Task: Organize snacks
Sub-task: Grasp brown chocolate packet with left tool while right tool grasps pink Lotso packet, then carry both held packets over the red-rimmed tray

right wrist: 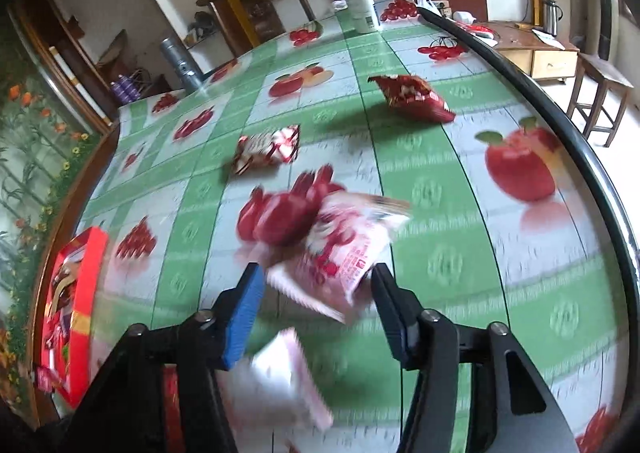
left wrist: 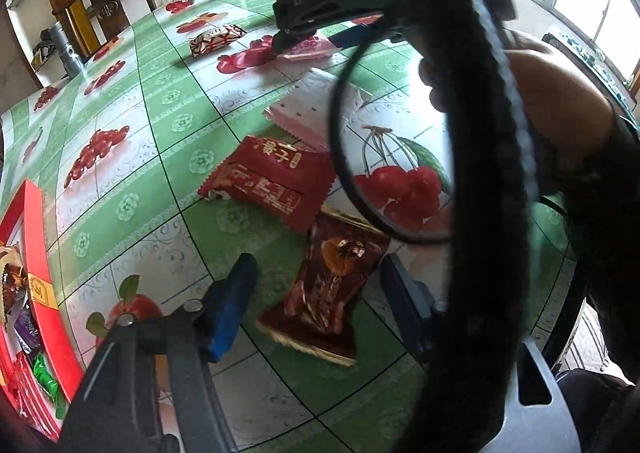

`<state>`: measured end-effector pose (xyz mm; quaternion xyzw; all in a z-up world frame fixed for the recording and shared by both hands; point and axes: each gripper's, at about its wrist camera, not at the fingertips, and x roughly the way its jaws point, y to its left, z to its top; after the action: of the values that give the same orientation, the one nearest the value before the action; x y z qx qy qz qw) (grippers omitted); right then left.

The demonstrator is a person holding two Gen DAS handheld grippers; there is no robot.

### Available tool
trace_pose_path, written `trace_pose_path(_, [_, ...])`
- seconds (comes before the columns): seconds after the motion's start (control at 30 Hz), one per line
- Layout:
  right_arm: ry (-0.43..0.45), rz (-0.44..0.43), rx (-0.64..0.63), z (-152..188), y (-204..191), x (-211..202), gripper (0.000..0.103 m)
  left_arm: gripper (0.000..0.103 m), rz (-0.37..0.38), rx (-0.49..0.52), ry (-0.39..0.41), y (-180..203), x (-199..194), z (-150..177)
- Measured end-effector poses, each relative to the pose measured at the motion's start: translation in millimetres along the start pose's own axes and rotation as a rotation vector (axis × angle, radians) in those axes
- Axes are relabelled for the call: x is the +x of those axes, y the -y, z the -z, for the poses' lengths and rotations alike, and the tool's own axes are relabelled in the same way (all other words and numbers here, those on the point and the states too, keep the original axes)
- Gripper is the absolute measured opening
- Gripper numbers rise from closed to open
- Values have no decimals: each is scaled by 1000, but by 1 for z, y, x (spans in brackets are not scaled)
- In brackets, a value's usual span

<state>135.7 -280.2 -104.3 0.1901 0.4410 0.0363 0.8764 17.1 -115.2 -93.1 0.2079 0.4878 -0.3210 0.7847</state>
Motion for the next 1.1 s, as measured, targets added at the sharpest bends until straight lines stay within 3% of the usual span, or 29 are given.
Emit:
trace_pose_path(0.2, [7, 106, -104, -6, -14, 10, 54, 60, 22, 3, 7, -5, 1, -3])
trace_pose_path(0.23, [12, 125, -127, -4, -17, 10, 49, 58, 15, 7, 8, -5, 2, -4])
trace_pose_path(0.27, [14, 131, -136, -4, -17, 10, 37, 50, 7, 13, 10, -4, 2, -4])
trace_pose_path(0.3, [16, 118, -137, -3, -16, 8, 37, 41, 9, 11, 15, -4, 1, -4])
trace_pose_path(0.4, [34, 100, -133, 2, -13, 0, 37, 33, 13, 1, 18, -7, 0, -4])
trace_pose_path(0.77, [125, -51, -103, 29, -9, -67, 36, 31, -42, -115, 57, -19, -25, 3])
trace_pose_path(1.0, [170, -116, -130, 48, -22, -99, 36, 31, -146, -283, 170, -49, -75, -3])
trace_pose_path(1.1, [190, -137, -151, 54, -33, -112, 36, 31, -255, -333, 226, -55, -95, -5])
